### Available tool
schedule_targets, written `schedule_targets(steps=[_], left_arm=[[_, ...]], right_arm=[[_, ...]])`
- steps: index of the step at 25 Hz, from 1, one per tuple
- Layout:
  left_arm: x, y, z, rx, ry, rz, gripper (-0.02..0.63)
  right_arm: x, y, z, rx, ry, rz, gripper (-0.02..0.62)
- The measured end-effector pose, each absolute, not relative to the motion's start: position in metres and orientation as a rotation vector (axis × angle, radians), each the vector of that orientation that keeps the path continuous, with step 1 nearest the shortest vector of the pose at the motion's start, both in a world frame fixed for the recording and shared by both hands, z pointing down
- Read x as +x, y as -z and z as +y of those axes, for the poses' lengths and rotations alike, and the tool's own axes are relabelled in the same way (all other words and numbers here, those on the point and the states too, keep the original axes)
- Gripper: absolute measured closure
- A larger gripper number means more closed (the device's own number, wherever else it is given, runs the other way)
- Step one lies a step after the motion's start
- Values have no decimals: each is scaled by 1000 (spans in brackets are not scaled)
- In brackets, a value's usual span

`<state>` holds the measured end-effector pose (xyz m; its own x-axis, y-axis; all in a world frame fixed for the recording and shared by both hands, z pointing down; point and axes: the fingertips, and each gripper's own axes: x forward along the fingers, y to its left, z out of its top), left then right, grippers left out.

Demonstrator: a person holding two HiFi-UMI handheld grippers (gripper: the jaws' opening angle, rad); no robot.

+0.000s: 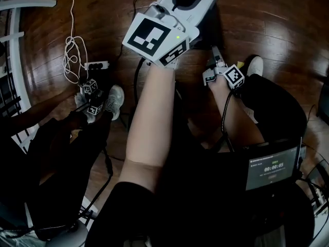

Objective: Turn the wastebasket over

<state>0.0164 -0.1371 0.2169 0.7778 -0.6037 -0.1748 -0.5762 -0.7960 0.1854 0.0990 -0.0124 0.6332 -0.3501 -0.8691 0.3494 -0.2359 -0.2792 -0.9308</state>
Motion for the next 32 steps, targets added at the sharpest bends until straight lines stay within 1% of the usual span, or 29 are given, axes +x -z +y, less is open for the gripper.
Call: schedule_targets(steps=[2,4,8,19,29,30,31,32], left_arm=[[23,-213,-138,2845,349,-937,606],[27,-213,-141,2847,353,-928,606],[28,-212,-146,2837,378,-934,606],[23,-207,-148,2799,423,-945,604],[20,-189,-150,2780,467,-956,606],[18,-191,-150,2779,470,-957,604],[16,-194,-149,2780,470,-958,605],[14,-198,-148,2780,467,-959,606]], right_arm=[[98,-637,-14,-1342,1665,1467,488],[98,-643,-18,-1305,1654,1454,486],[95,-643,-18,-1269,1650,1465,456],[87,-647,-5,-1289,1688,1451,456],[76,-652,-39,-1287,1715,1427,405],[74,-655,-44,-1279,1708,1418,410],[72,-657,-48,-1272,1697,1406,436],[71,-659,-52,-1267,1685,1394,488]])
